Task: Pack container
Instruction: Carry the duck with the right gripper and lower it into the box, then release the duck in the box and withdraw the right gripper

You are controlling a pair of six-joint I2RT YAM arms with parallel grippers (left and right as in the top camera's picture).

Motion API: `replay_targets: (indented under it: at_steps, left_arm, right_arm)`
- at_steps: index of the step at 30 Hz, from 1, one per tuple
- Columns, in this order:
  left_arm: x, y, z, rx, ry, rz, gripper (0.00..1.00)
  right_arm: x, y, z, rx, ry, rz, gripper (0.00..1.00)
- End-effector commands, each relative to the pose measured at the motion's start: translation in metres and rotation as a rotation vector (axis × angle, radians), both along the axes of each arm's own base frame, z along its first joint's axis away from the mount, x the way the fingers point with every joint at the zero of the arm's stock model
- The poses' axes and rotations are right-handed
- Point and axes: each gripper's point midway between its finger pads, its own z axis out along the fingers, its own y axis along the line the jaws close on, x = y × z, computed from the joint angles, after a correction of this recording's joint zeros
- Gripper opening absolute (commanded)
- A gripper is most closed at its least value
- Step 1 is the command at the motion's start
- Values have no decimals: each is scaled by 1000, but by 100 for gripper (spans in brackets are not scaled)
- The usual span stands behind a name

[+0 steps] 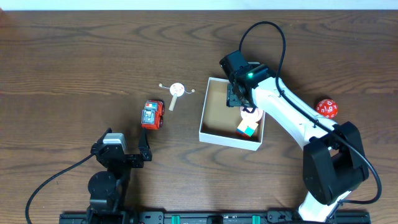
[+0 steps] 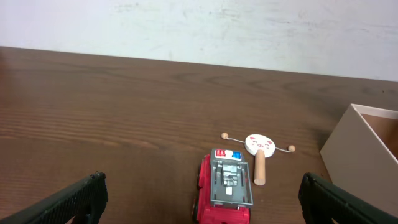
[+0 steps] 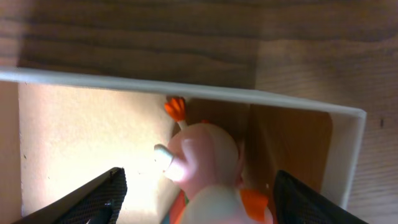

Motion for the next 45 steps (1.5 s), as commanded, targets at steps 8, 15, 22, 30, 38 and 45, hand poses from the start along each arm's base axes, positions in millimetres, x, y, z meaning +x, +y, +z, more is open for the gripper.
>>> replay_targets:
  at_steps: [8, 15, 22, 30, 38, 45]
  left_arm:
    - [-1, 3, -9, 16, 28, 10, 98]
    - [-1, 3, -9, 16, 28, 10, 98]
    - [-1, 3, -9, 16, 28, 10, 98]
    - [-1, 3, -9, 16, 28, 10, 98]
    - [-1, 3, -9, 16, 28, 10, 98]
    - [-1, 3, -9, 16, 28, 10, 98]
  right_arm:
    - [-13, 5, 42, 55, -18, 47, 78]
    - [-21, 6, 39, 50, 18, 56, 79]
    - [-27, 5, 31, 50, 42, 58, 84]
    - [-37, 6, 9, 77, 78, 50, 63]
    - [-36, 9, 4, 93, 69, 53, 52]
    - [-35, 11, -19, 113, 42, 56, 49]
